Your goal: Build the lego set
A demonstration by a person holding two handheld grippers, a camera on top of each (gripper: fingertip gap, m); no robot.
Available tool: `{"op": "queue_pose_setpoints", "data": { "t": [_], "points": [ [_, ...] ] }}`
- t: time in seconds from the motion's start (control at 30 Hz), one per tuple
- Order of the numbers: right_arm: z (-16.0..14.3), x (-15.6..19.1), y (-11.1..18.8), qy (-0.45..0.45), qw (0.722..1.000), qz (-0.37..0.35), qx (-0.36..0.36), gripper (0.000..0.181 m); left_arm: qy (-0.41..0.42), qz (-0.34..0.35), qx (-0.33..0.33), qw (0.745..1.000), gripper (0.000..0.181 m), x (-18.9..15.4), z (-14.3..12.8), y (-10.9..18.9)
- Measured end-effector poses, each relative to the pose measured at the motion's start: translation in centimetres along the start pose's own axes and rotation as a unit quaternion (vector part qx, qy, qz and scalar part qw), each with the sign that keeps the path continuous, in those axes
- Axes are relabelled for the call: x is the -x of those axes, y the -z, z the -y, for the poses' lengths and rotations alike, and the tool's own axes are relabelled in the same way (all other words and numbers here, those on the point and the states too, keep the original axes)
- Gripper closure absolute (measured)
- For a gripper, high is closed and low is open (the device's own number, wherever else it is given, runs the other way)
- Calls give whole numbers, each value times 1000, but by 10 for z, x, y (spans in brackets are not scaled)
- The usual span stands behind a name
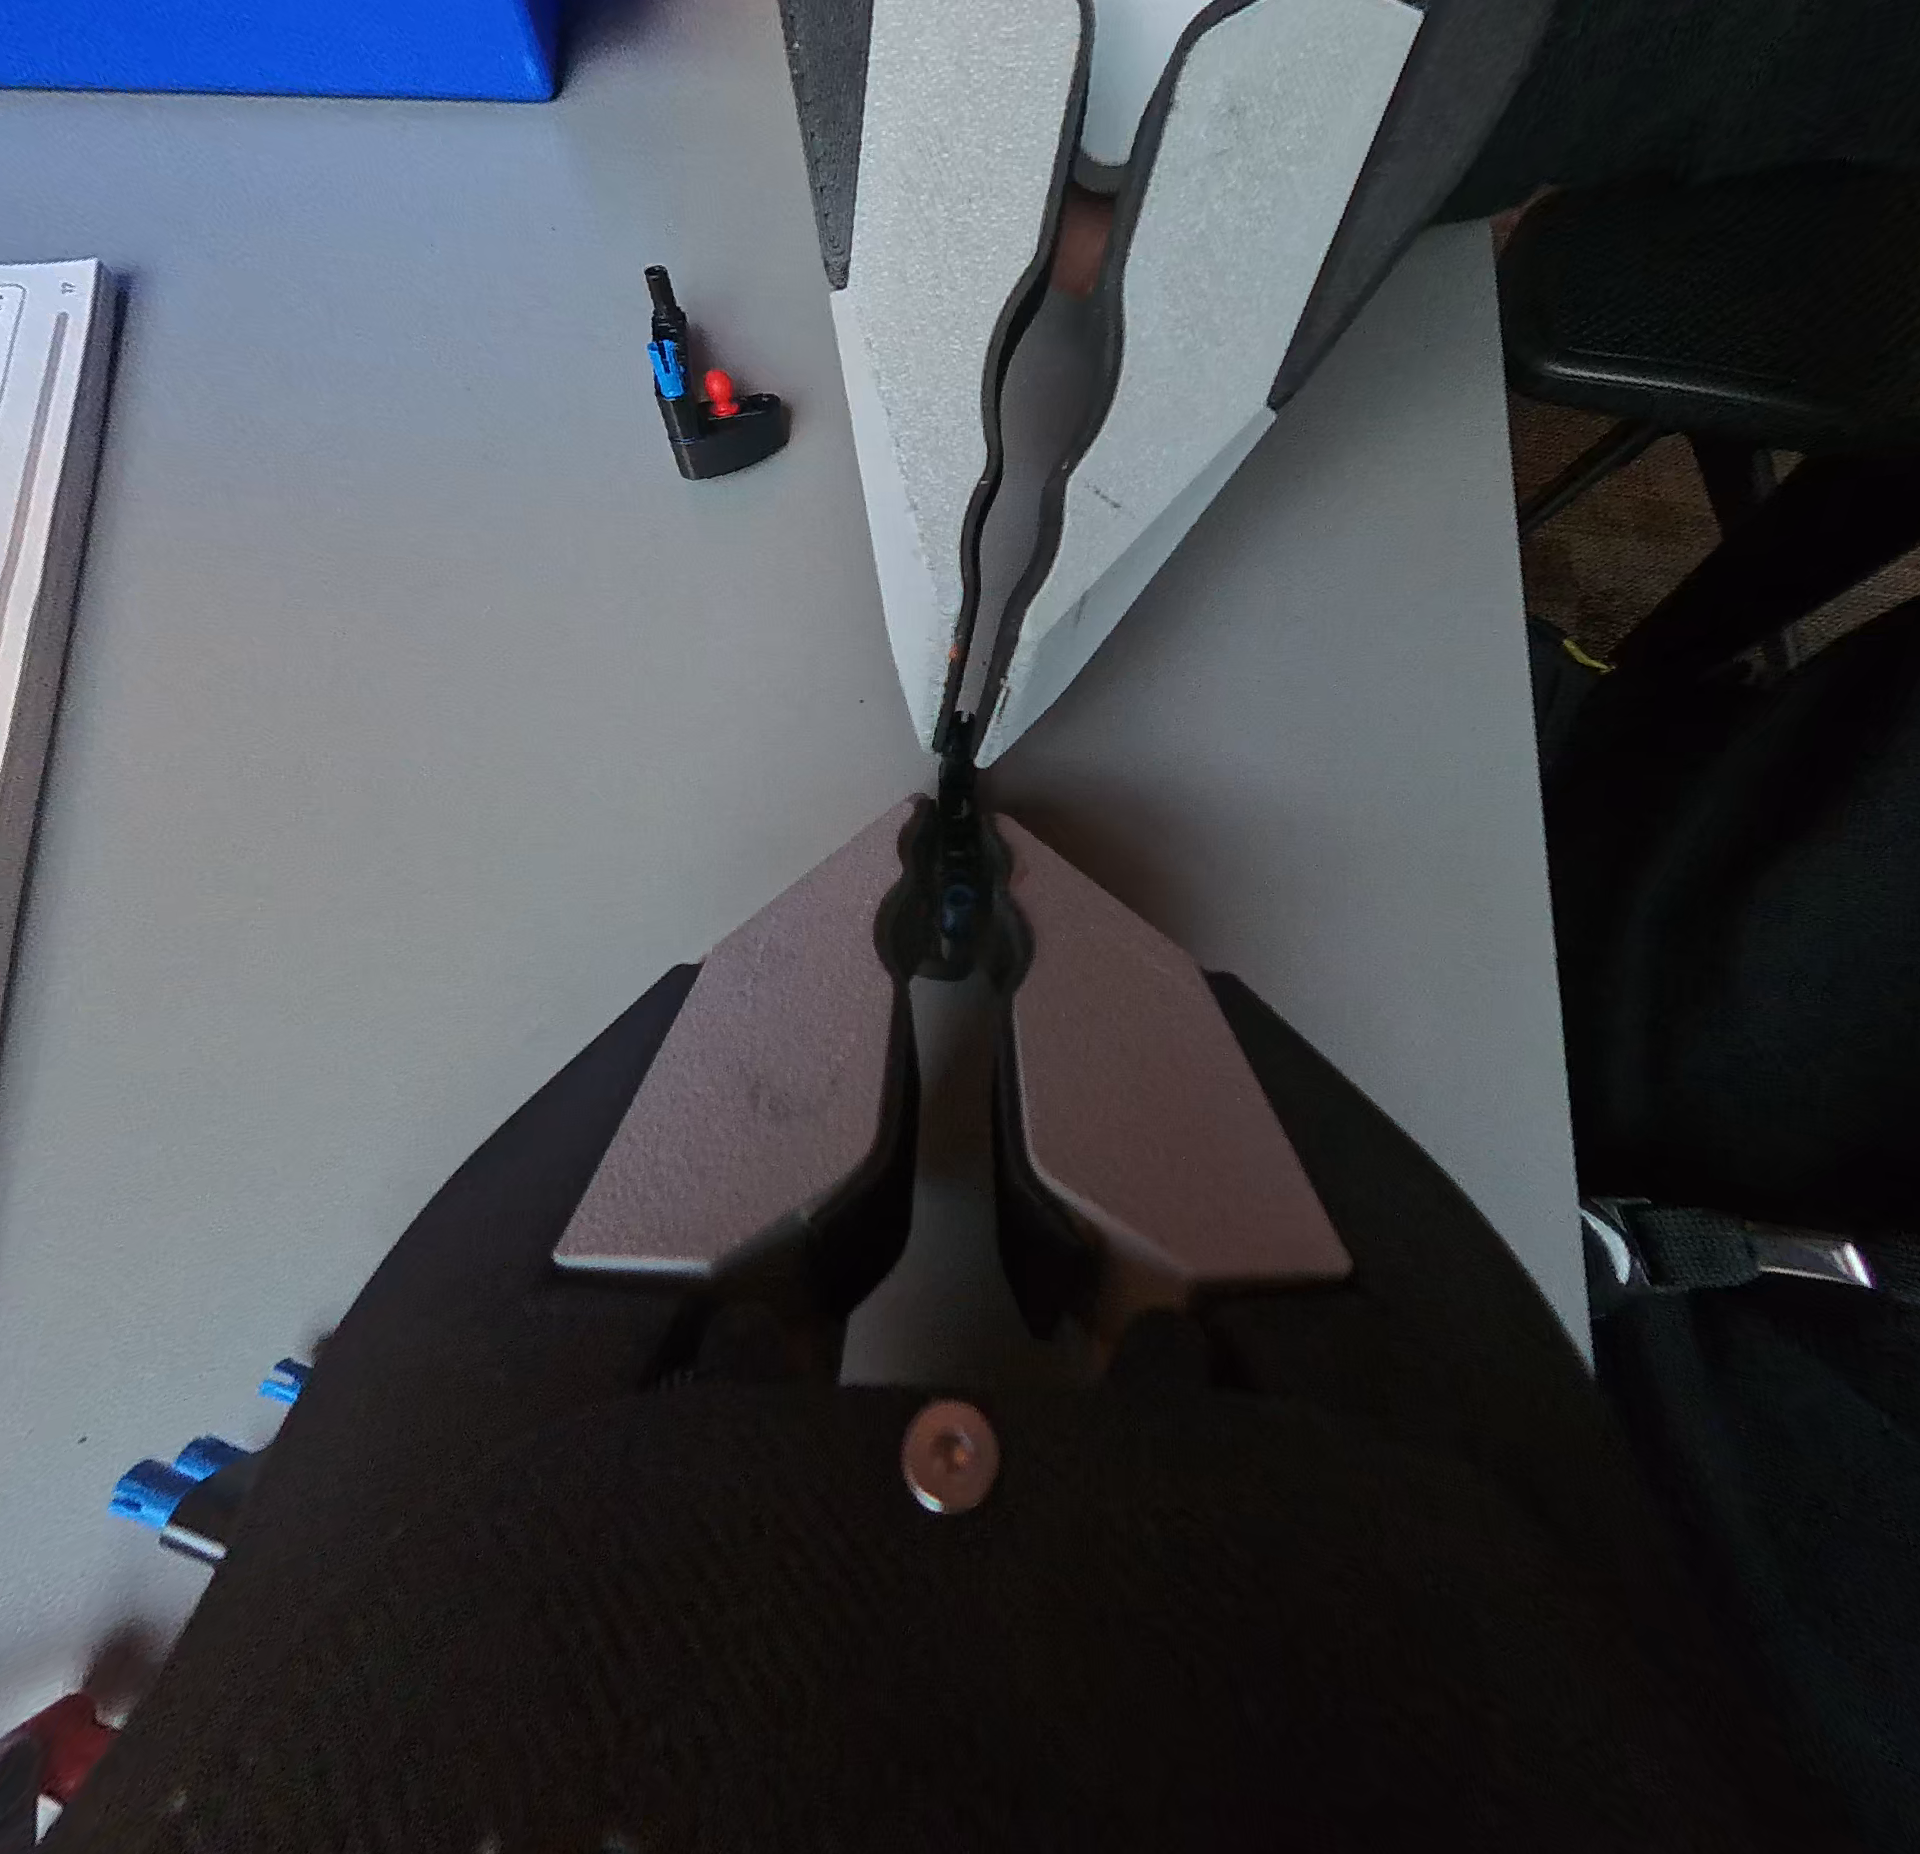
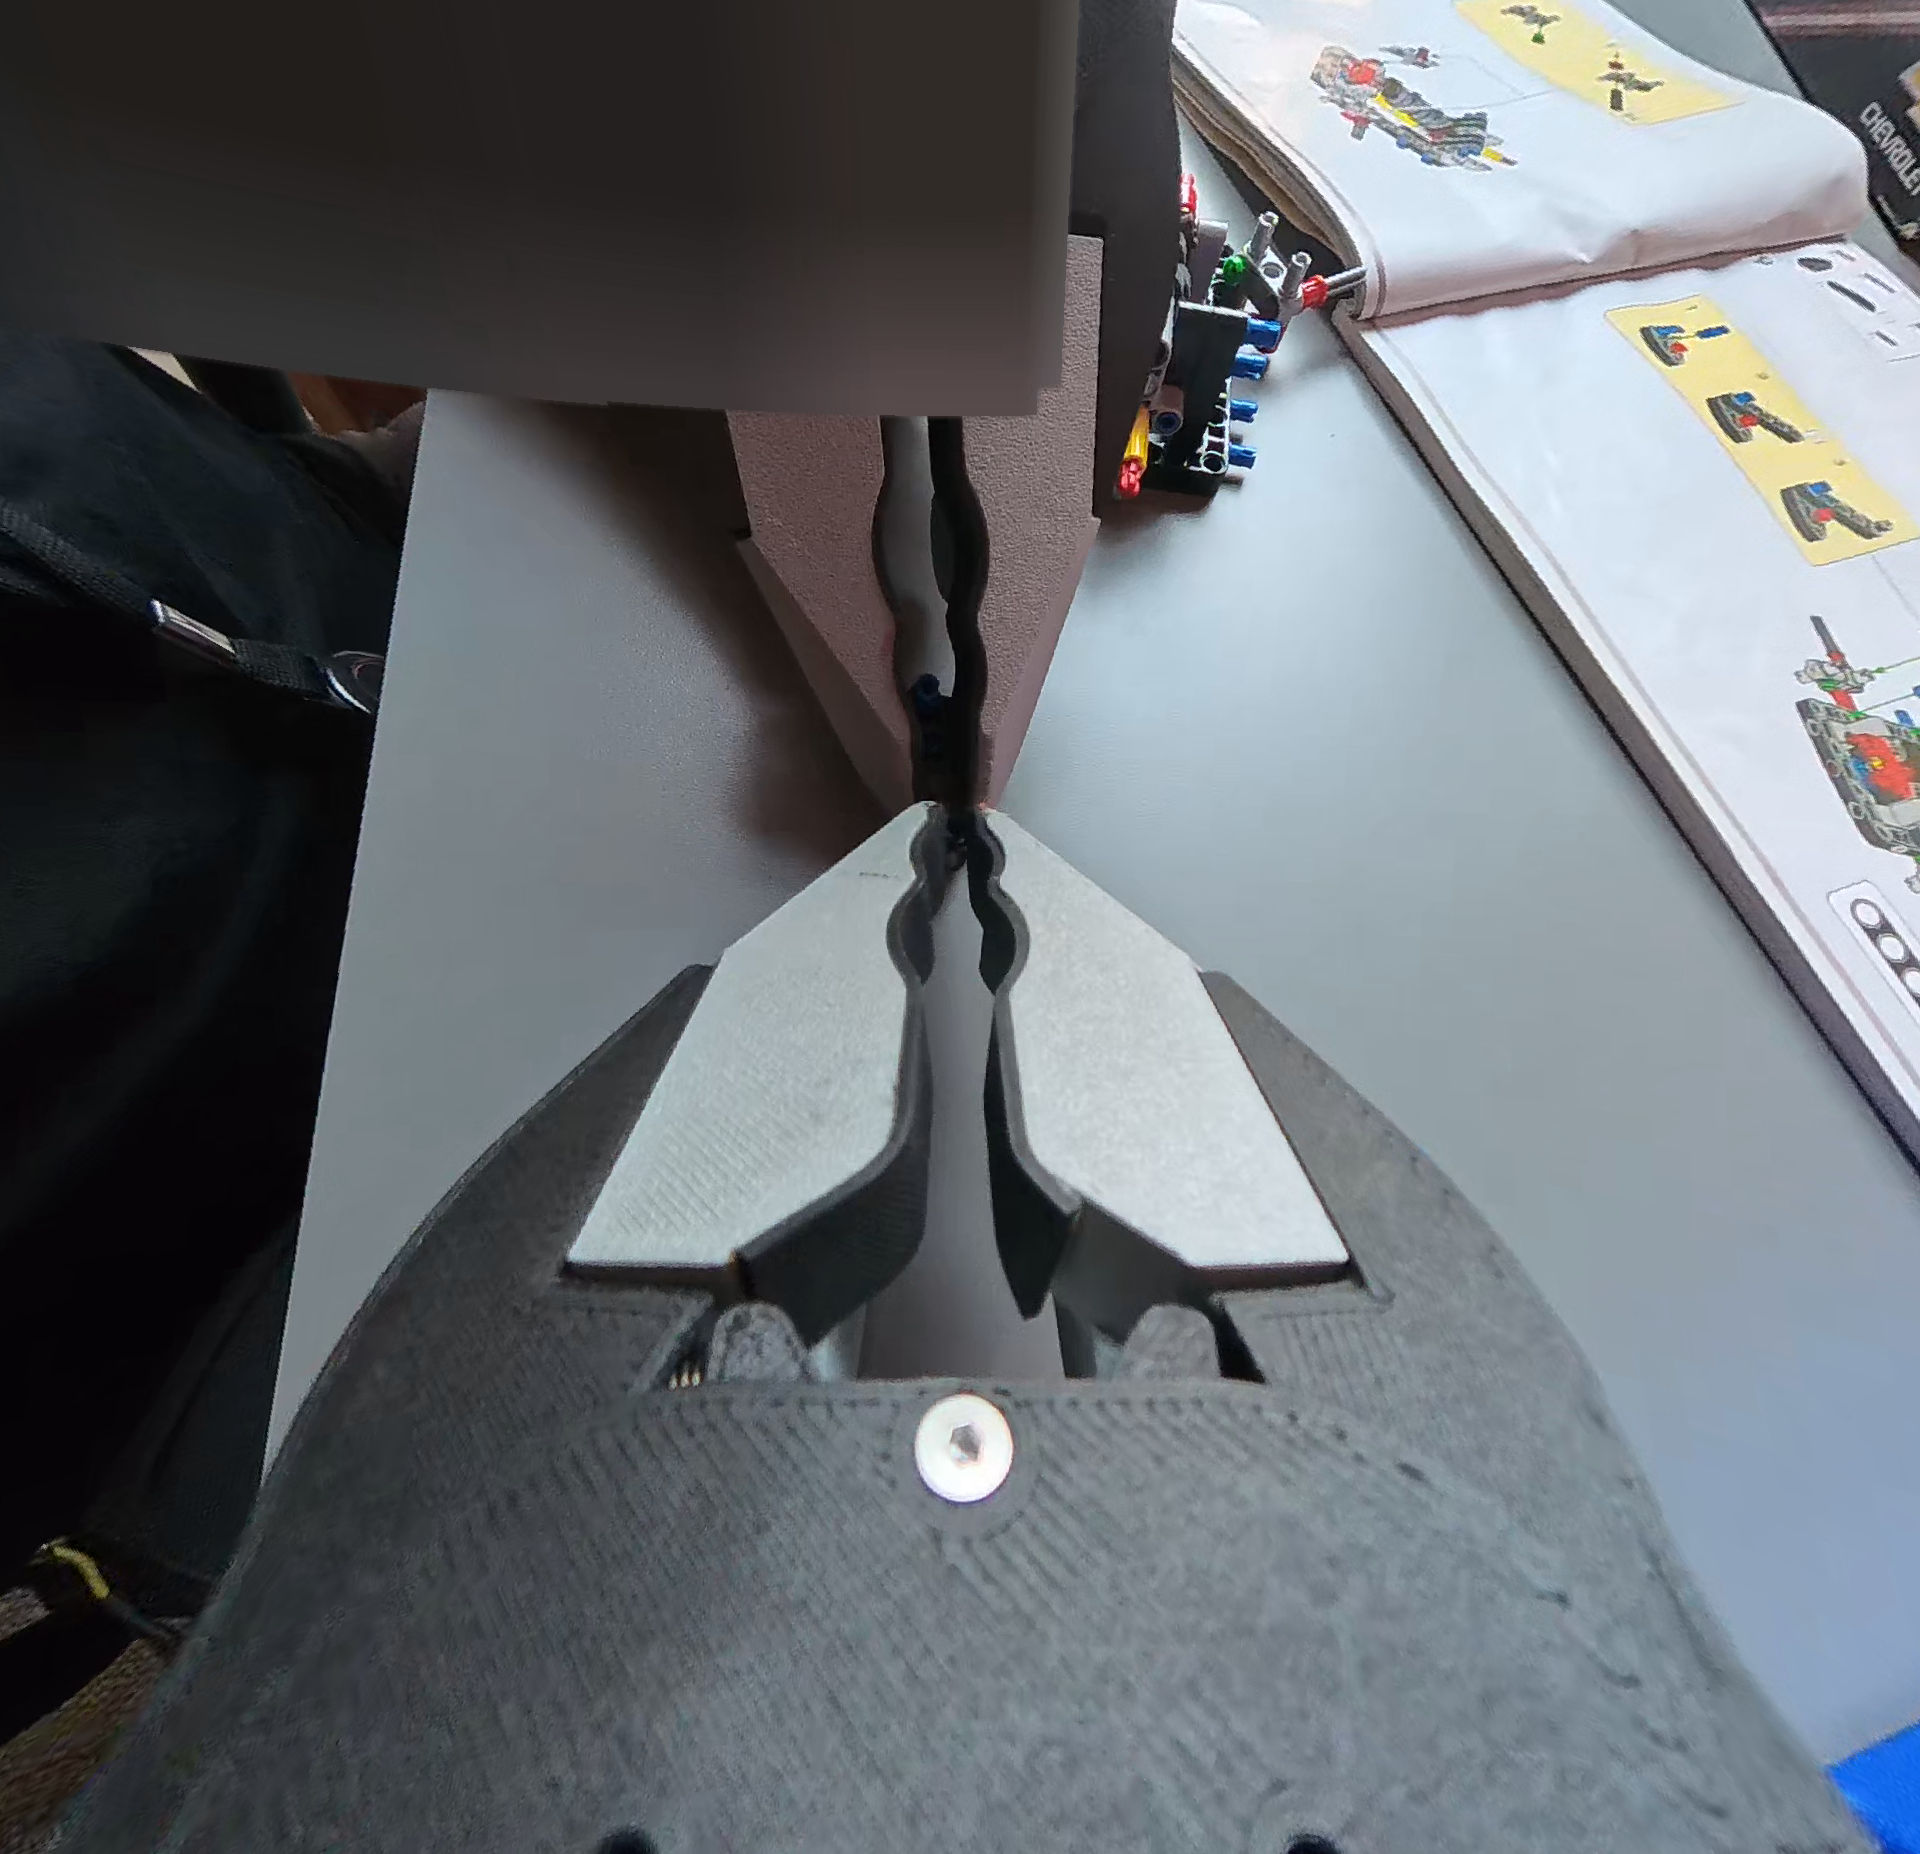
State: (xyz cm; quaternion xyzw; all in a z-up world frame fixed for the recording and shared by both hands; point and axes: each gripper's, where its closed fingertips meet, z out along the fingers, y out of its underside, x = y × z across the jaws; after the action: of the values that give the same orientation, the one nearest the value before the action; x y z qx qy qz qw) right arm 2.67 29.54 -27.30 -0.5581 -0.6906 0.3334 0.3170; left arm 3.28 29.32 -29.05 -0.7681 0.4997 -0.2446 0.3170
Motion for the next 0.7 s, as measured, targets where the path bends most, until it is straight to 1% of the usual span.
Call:
{"op": "queue_pose_setpoints", "data": {
  "t": [0.23,0.7],
  "points": [
    [-3,1,1,27,999,-17,5,180,2,-2,1,1000,176,0,0,0],
    [-6,2,2,31,999,-16,9,180,-1,0,1,1000,176,0,0,-1]
  ]
}}
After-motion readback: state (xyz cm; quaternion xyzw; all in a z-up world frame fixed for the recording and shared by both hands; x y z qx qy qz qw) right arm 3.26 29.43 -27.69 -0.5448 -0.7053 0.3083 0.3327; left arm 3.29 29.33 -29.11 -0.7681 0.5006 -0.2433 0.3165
